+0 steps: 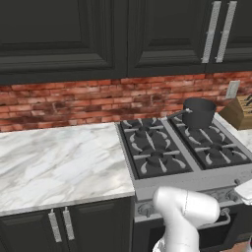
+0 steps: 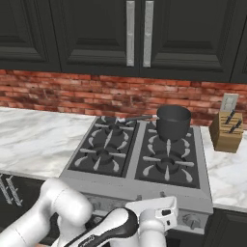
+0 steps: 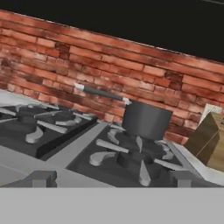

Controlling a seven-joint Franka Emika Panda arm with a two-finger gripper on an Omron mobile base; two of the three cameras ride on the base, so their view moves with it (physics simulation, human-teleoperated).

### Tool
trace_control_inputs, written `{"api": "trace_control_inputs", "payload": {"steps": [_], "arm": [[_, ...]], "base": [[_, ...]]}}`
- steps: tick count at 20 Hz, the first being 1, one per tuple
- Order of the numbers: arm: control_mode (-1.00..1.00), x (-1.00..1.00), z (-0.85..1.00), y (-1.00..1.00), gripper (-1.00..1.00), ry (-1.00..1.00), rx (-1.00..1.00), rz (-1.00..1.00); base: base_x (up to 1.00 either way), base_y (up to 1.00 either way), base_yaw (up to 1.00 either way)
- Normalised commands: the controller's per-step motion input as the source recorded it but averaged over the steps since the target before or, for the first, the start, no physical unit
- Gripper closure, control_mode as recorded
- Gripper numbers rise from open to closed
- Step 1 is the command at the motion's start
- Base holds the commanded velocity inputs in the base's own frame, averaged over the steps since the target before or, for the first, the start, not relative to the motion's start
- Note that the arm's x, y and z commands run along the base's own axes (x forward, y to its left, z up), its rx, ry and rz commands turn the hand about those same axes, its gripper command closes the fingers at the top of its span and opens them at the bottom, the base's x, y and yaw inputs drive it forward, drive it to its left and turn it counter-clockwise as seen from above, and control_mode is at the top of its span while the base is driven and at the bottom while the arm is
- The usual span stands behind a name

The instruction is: Turn on the rear right burner of the stove.

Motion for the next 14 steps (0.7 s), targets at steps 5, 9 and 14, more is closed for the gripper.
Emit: {"api": "trace_control_inputs", "payload": {"steps": [5, 9, 14], "arm": [[-1.00, -0.02, -0.06, -0.02, -1.00, 0.00, 0.00, 0.00], [-1.00, -0.08, -0.34, -0.05, -1.00, -0.04, 0.01, 0.00], [-1.00, -0.23, -0.37, -0.17, -1.00, -0.10, 0.06, 0.00]], "base": [[0.00, 0.00, 0.00], [0.00, 0.00, 0.00], [0.00, 0.00, 0.00]]}}
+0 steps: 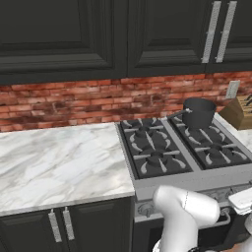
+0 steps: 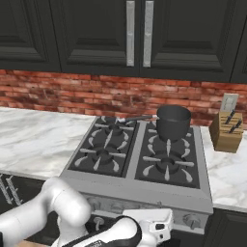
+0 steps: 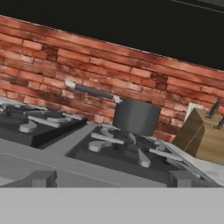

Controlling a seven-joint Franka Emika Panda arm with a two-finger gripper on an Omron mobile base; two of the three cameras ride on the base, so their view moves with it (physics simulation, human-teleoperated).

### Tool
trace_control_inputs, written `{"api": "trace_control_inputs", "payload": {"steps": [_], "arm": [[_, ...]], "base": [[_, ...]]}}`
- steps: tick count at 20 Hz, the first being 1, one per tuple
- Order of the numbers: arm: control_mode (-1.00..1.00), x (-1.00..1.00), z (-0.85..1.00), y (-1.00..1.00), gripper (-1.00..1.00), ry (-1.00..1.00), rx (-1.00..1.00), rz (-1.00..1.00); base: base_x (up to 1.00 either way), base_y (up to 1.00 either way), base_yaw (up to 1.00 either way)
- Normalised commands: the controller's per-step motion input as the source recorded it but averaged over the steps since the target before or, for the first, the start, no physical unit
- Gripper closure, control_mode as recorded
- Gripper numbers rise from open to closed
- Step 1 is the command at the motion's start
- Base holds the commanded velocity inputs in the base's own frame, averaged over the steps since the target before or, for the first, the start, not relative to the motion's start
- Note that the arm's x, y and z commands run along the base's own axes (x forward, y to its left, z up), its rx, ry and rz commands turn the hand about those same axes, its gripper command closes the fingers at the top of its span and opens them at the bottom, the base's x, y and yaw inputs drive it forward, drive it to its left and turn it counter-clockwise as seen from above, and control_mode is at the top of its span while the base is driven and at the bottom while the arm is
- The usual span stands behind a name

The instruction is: Turn on the rear right burner of the stove.

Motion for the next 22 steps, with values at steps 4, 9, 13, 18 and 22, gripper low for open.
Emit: {"api": "trace_control_inputs", "payload": {"steps": [4, 9, 13, 18, 22], "arm": [[-1.00, -0.16, -0.36, -0.23, -1.00, -0.04, 0.05, 0.00], [-1.00, -0.14, -0.22, -0.25, -1.00, 0.00, 0.03, 0.00], [-1.00, -0.09, -0.16, -0.10, -1.00, 0.00, 0.00, 0.00], [-1.00, 0.00, -0.38, 0.00, -1.00, 0.00, 0.01, 0.01], [-1.00, 0.00, -0.25, 0.00, -1.00, 0.00, 0.06, 0.00]], "base": [[0.00, 0.00, 0.00], [0.00, 0.00, 0.00], [0.00, 0.00, 0.00], [0.00, 0.00, 0.00], [0.00, 0.00, 0.00]]}}
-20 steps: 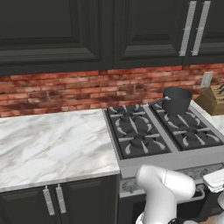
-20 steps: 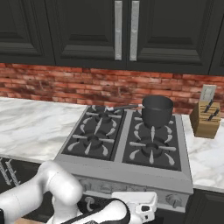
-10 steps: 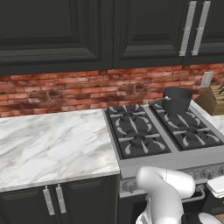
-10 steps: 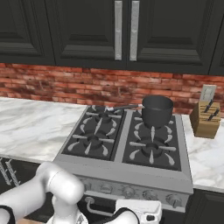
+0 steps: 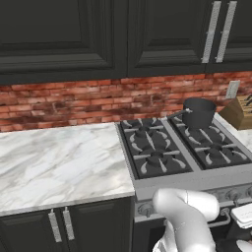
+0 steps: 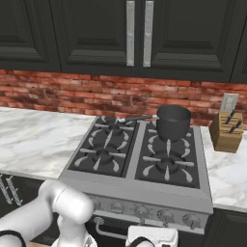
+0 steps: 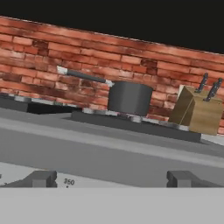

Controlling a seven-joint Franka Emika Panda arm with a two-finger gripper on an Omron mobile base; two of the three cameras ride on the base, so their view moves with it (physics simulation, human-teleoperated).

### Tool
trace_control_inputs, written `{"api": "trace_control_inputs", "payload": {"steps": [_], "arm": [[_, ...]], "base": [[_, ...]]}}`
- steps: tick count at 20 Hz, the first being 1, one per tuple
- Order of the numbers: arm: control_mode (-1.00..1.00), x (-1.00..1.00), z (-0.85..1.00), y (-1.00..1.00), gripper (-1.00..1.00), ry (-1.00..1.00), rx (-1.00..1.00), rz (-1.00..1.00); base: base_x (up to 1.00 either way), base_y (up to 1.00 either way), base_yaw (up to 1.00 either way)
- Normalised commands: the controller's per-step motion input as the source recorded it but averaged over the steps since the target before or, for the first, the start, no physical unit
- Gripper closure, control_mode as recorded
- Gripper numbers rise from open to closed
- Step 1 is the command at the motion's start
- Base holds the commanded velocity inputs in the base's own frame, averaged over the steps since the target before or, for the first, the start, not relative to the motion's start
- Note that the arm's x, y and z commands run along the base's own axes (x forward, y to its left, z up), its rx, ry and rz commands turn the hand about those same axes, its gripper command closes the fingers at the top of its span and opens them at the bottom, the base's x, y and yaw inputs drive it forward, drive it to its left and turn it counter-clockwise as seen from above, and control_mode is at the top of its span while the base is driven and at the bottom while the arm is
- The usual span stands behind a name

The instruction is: Turn on the rear right burner of the stove.

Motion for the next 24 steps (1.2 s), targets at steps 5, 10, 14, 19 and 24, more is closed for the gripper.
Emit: {"api": "trace_control_inputs", "payload": {"steps": [5, 10, 14, 19, 24], "arm": [[-1.00, 0.00, -0.15, 0.00, -1.00, 0.00, 0.09, 0.00], [-1.00, 0.06, -0.09, -0.02, -1.00, 0.00, 0.11, 0.00], [-1.00, 0.16, 0.00, 0.00, -1.00, 0.00, 0.13, 0.00], [-1.00, 0.22, -0.04, -0.02, -1.00, 0.00, 0.11, 0.00], [-1.00, 0.18, -0.17, -0.06, -1.00, 0.00, 0.07, 0.00]], "base": [[0.00, 0.00, 0.00], [0.00, 0.00, 0.00], [0.00, 0.00, 0.00], [0.00, 0.00, 0.00], [0.00, 0.00, 0.00]]}}
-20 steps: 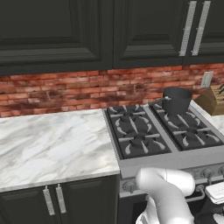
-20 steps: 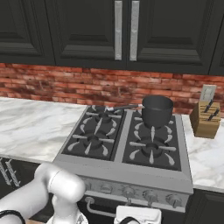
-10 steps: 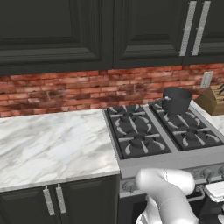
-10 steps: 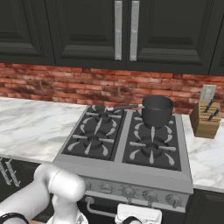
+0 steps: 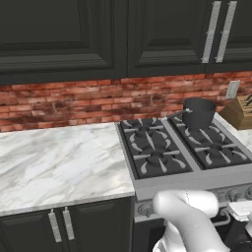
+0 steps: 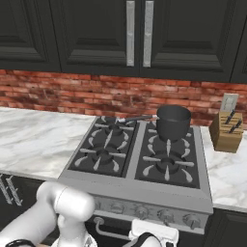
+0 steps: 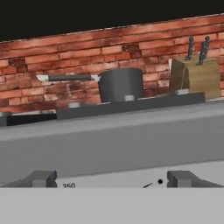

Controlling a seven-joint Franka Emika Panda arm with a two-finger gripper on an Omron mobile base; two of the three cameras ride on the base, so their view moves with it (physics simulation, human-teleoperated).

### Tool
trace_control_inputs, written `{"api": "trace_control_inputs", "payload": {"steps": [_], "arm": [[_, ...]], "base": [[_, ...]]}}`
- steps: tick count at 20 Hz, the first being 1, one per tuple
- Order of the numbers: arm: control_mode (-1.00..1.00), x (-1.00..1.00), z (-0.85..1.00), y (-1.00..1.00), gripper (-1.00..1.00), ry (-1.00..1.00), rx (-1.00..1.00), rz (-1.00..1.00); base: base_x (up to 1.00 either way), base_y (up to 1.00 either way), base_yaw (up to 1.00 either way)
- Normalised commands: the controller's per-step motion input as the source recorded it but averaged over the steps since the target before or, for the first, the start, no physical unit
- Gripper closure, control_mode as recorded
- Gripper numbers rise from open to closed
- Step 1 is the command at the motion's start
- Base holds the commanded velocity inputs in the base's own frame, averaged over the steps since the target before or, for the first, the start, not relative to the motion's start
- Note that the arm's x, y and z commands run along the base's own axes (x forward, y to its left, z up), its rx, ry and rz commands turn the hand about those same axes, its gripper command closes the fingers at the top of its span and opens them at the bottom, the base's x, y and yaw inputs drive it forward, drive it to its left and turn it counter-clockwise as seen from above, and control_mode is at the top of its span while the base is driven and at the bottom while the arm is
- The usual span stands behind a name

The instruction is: Turn on the rear right burner of the stove.

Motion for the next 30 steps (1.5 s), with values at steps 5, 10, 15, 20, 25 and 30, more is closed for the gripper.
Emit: {"api": "trace_control_inputs", "payload": {"steps": [5, 10, 15, 20, 25, 30], "arm": [[-1.00, 0.09, -0.24, -0.18, -1.00, 0.00, 0.05, 0.00], [-1.00, 0.13, -0.19, -0.24, -1.00, 0.00, 0.06, 0.00], [-1.00, 0.19, -0.22, -0.14, -1.00, 0.00, 0.05, 0.00], [-1.00, 0.14, -0.32, -0.12, -1.00, 0.00, 0.04, 0.00], [-1.00, 0.16, -0.33, -0.15, -1.00, 0.00, 0.04, 0.00], [-1.00, 0.21, -0.25, -0.16, -1.00, 0.00, 0.06, 0.00]], "base": [[0.00, 0.00, 0.00], [0.00, 0.00, 0.00], [0.00, 0.00, 0.00], [0.00, 0.00, 0.00], [0.00, 0.00, 0.00], [0.00, 0.00, 0.00]]}}
